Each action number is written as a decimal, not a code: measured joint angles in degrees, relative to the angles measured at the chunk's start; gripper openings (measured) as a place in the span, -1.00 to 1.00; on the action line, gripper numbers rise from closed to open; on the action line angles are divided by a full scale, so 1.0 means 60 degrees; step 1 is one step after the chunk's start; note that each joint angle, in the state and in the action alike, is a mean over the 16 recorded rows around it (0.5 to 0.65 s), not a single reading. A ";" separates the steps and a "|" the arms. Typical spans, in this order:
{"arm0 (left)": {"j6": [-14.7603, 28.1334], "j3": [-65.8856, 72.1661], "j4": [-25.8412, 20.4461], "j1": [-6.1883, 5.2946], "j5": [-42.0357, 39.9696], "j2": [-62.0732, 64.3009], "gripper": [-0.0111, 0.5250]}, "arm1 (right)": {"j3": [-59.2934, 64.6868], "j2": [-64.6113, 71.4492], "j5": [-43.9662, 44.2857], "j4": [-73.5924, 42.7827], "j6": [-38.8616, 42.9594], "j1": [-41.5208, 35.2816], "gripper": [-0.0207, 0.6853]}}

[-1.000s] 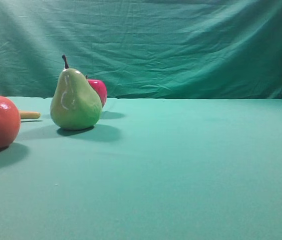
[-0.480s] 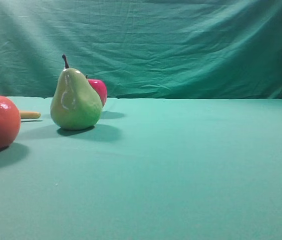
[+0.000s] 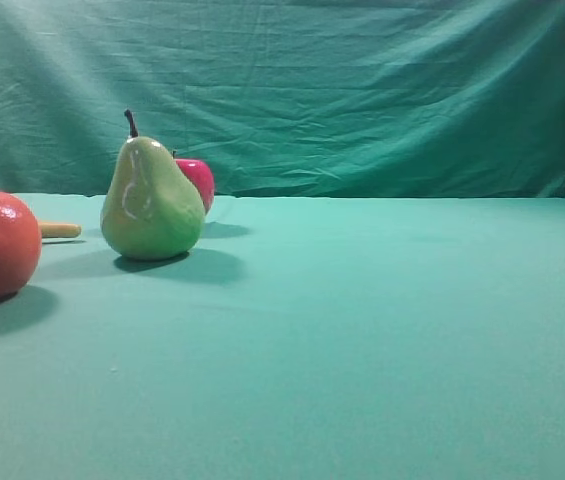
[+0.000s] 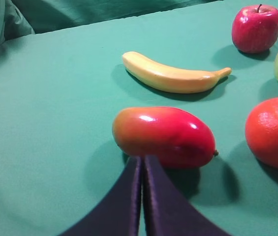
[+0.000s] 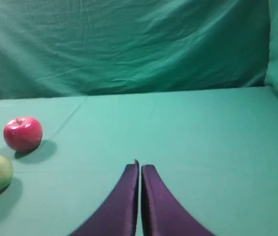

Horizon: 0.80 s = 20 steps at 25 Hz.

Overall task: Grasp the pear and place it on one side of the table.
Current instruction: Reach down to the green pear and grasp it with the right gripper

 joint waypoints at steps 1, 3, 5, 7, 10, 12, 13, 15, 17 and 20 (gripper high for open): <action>0.0000 0.0000 0.0000 0.0000 0.0000 0.0000 -0.96 | -0.0232 0.0476 0.0050 0.0022 -0.0057 0.0202 -0.94; 0.0000 0.0000 0.0000 0.0000 0.0000 0.0000 -0.96 | -0.0713 0.1472 0.0134 0.0058 -0.0225 0.0629 -0.94; 0.0000 0.0000 0.0000 0.0000 0.0000 0.0000 -0.96 | -0.1226 0.2479 0.0212 0.0089 -0.0476 0.1089 -0.94; 0.0000 0.0000 0.0000 0.0000 0.0000 0.0000 -0.96 | -0.1790 0.3495 0.0291 0.0119 -0.0753 0.1564 -0.94; 0.0000 0.0000 0.0000 0.0000 0.0000 0.0000 -0.96 | -0.2732 0.5029 0.0401 0.0147 -0.1170 0.2254 -0.94; 0.0000 0.0000 0.0000 0.0000 0.0000 0.0000 -0.96 | -0.3404 0.6041 0.0446 0.0150 -0.1448 0.2670 -0.93; 0.0000 0.0000 0.0000 0.0000 0.0000 0.0000 -0.96 | -0.3748 0.6542 0.0456 0.0150 -0.1582 0.2863 -0.91; 0.0000 0.0000 0.0000 0.0000 0.0000 0.0000 -0.96 | -0.4441 0.7522 0.0462 0.0150 -0.1842 0.3219 -0.84; 0.0000 0.0000 0.0000 0.0000 0.0000 0.0000 -0.96 | -0.5124 0.8442 0.0457 0.0150 -0.2105 0.3529 -0.73; 0.0000 0.0000 0.0000 0.0000 0.0000 0.0000 -0.96 | -0.6098 0.9682 0.0448 0.0150 -0.2419 0.3912 -0.47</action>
